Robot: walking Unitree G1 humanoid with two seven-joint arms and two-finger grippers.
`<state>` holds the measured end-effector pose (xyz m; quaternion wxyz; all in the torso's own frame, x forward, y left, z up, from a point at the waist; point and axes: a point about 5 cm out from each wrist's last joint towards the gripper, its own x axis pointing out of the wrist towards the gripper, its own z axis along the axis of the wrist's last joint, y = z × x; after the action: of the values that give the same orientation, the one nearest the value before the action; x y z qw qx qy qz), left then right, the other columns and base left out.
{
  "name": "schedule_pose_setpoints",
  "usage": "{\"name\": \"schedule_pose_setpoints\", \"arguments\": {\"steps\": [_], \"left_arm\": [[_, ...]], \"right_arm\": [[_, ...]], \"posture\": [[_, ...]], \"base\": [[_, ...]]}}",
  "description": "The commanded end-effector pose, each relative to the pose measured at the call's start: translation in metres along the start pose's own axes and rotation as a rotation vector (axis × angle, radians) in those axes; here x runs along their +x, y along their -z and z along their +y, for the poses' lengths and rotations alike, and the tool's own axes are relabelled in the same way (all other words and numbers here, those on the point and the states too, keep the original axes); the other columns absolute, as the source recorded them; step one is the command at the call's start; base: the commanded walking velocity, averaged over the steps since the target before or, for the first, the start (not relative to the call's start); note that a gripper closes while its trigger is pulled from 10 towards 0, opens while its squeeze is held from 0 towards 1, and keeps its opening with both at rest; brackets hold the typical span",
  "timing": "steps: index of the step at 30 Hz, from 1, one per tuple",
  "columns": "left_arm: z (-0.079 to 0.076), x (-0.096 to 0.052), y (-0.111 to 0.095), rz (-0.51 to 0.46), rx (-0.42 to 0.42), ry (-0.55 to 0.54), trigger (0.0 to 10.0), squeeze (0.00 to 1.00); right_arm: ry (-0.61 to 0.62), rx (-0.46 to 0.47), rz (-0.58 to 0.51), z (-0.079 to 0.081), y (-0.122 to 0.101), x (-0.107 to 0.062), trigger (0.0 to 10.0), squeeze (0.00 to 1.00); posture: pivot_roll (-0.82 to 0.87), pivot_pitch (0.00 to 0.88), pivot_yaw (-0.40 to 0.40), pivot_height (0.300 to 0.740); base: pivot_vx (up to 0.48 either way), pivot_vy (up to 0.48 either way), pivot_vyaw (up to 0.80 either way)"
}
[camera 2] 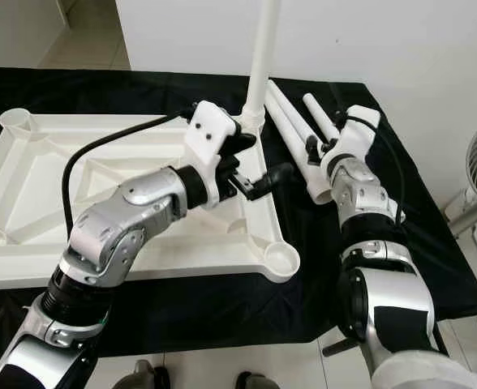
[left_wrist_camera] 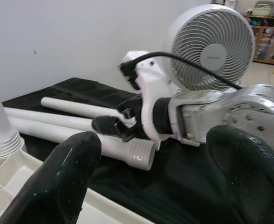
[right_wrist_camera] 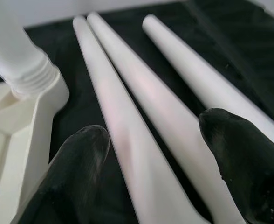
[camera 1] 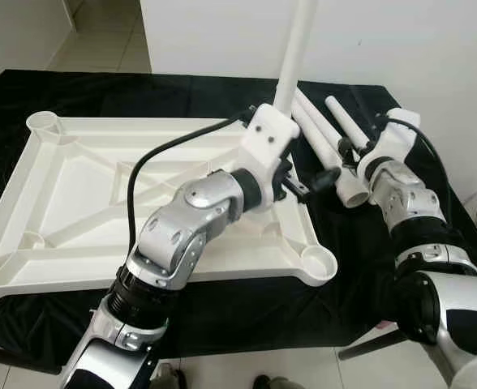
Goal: Building children table
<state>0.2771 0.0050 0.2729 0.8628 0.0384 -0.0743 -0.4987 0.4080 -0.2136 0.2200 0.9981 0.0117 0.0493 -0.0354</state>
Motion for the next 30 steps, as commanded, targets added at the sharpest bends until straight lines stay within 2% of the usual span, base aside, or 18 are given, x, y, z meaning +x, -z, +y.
{"name": "schedule_pose_setpoints", "arguments": {"steps": [1, 7, 13, 14, 21, 24, 27, 30], "left_arm": [[-0.012, -0.001, 0.0, 0.006, 0.004, 0.142, 10.0, 0.0], [-0.017, -0.002, 0.0, 0.012, 0.001, 0.151, 10.0, 0.0], [-0.017, -0.003, -0.001, 0.014, -0.006, 0.144, 10.0, 0.0], [-0.017, -0.003, -0.001, 0.016, -0.007, 0.141, 10.0, 0.0], [-0.017, -0.003, -0.001, 0.016, -0.006, 0.14, 10.0, 0.0], [-0.016, -0.002, -0.002, 0.013, -0.003, 0.137, 10.0, 0.0], [-0.015, -0.002, -0.004, 0.01, -0.006, 0.13, 10.0, 0.0], [-0.015, -0.002, -0.004, 0.01, -0.007, 0.13, 10.0, 0.0]], "right_arm": [[-0.009, -0.012, 0.047, 0.001, 0.005, 0.001, 10.0, 0.0], [-0.062, -0.004, 0.17, 0.01, 0.022, 0.002, 10.0, 0.0], [-0.083, 0.028, 0.238, 0.013, 0.032, 0.001, 10.0, 0.0], [-0.091, 0.035, 0.282, 0.014, 0.04, 0.0, 10.0, 0.0], [-0.101, 0.058, 0.327, 0.016, 0.049, -0.002, 10.0, 0.0], [-0.114, 0.084, 0.345, 0.017, 0.053, -0.003, 10.0, 0.0], [-0.139, 0.158, 0.344, 0.017, 0.051, -0.004, 10.0, 0.0], [-0.121, 0.163, 0.34, 0.014, 0.051, -0.004, 10.0, 0.0]], "posture": [[0.03, 0.125, -0.04, 0.74], [0.03, 0.124, -0.05, 0.74], [0.03, 0.121, -0.053, 0.74], [0.03, 0.121, -0.053, 0.74], [0.02, 0.119, -0.051, 0.74], [0.02, 0.123, -0.046, 0.74], [0.02, 0.127, -0.042, 0.74], [0.02, 0.127, -0.042, 0.74]], "base": [[0.0, 0.0, 0.0], [0.0, 0.0, 0.0], [0.0, 0.0, 0.0], [0.0, 0.0, 0.0], [0.0, 0.0, 0.0], [0.0, 0.0, 0.0], [0.0, 0.0, 0.0], [0.0, 0.0, 0.0]]}}
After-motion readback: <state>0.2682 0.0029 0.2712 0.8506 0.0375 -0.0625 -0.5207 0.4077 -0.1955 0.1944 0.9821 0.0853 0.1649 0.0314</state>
